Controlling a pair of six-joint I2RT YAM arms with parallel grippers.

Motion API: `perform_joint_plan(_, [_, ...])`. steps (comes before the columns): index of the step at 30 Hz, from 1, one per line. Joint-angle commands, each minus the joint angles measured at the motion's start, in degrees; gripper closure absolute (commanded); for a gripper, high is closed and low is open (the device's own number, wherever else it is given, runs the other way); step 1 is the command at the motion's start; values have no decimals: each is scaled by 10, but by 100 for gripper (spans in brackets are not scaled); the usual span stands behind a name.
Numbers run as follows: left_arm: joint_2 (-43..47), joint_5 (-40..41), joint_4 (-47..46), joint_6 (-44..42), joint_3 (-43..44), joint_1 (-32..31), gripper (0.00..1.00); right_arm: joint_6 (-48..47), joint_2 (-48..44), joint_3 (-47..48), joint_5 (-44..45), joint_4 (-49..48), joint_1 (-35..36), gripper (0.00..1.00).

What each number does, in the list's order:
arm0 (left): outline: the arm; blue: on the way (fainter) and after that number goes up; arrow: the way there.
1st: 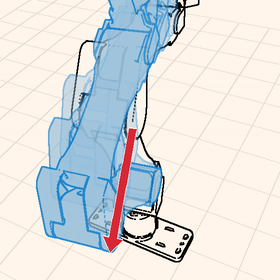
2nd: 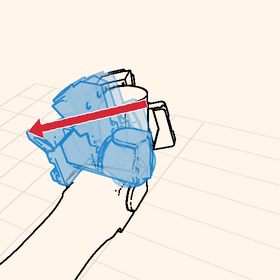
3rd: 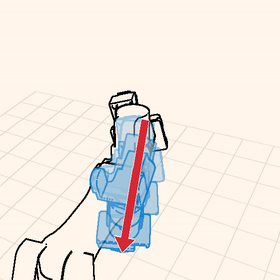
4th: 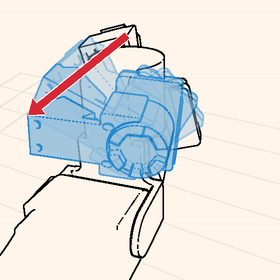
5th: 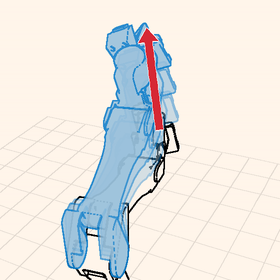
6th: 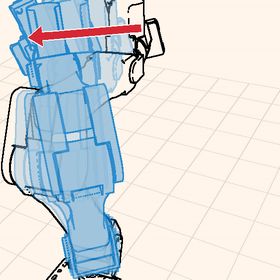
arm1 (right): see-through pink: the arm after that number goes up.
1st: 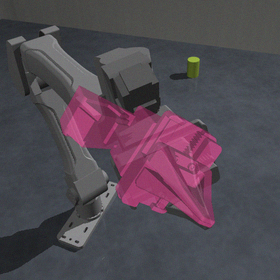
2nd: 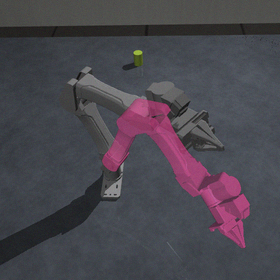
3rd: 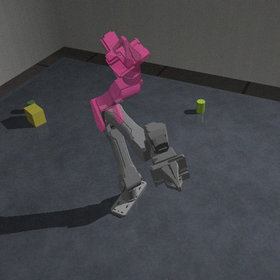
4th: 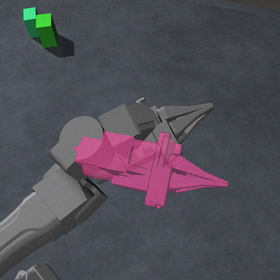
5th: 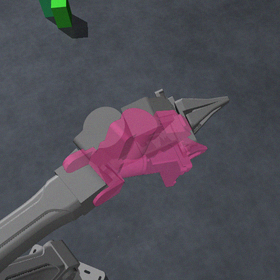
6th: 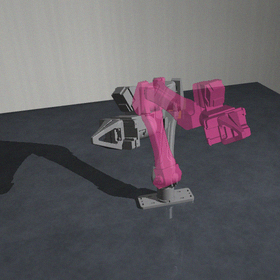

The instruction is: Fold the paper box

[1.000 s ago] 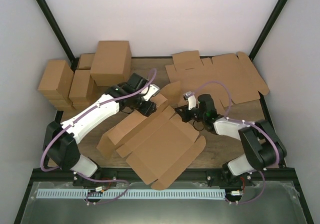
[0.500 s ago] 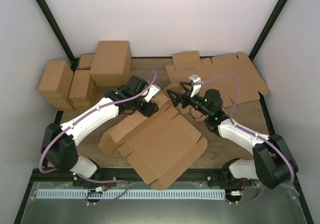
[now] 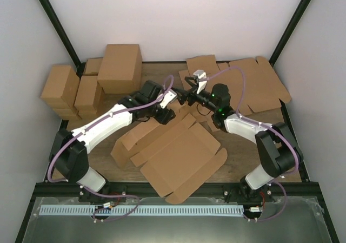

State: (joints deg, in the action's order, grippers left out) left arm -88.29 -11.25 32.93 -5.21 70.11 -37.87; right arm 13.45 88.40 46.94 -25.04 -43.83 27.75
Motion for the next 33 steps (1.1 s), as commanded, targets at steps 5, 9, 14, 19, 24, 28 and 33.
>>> perform_joint_plan(5, [-54,-106,-132,-59,20,-3,35,-52,26,57,-45,-1,-2,0])
perform_joint_plan(9, [-84,-144,-180,-73,32,-3,47,-62,39,83,-72,26,-8,0])
perform_joint_plan(14, [-108,-133,-212,-91,43,-20,49,-72,46,102,-84,44,-17,0])
perform_joint_plan(19, [-123,-155,-242,-92,46,-27,49,-66,57,126,-100,69,-25,0])
perform_joint_plan(24, [-139,-161,-258,-97,60,-38,51,-67,68,141,-107,80,-26,0])
perform_joint_plan(28, [-168,-169,-245,-95,99,-39,55,-54,76,151,-115,90,-32,0])
perform_joint_plan(33, [-175,-160,-233,-106,108,-42,58,-42,80,144,-120,77,-35,0])
